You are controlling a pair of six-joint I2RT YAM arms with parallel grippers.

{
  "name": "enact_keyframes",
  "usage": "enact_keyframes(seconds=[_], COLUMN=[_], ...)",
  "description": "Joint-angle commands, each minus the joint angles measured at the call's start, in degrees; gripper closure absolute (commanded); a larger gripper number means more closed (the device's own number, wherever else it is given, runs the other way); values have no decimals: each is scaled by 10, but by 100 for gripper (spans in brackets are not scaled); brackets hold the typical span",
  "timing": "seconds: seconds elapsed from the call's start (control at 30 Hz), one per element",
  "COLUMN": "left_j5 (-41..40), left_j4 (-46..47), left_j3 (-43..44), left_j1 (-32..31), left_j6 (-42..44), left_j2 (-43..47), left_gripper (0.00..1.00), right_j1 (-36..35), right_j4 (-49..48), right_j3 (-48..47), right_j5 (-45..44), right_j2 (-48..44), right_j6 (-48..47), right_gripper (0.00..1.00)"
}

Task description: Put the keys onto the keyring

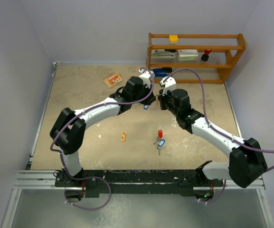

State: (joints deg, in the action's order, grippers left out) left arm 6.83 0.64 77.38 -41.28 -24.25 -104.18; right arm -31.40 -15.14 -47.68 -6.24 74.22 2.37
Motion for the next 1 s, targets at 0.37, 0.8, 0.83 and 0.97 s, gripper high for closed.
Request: enact_keyframes(seconds=[0.37, 0.8, 0.83, 0.97], left_j5=[33, 58, 60, 66], left_j4=[11, -2, -1, -3], left_j3=[28, 29, 29, 28], left_j1=[-1, -1, -1, -1], left_j6=[19, 34, 34, 38], left_j2=[0, 2, 3, 5], left_gripper=[100, 100, 100, 100], right_j1=[10, 22, 23, 29], right_j4=[-31, -32, -32, -32], right_j3=[-21, -18, -18, -16], right_j5=[15, 16, 16, 16], right_j2=[16, 20, 21, 21], right_j6=[-7, -7, -8, -7], right_gripper=[100, 100, 100, 100])
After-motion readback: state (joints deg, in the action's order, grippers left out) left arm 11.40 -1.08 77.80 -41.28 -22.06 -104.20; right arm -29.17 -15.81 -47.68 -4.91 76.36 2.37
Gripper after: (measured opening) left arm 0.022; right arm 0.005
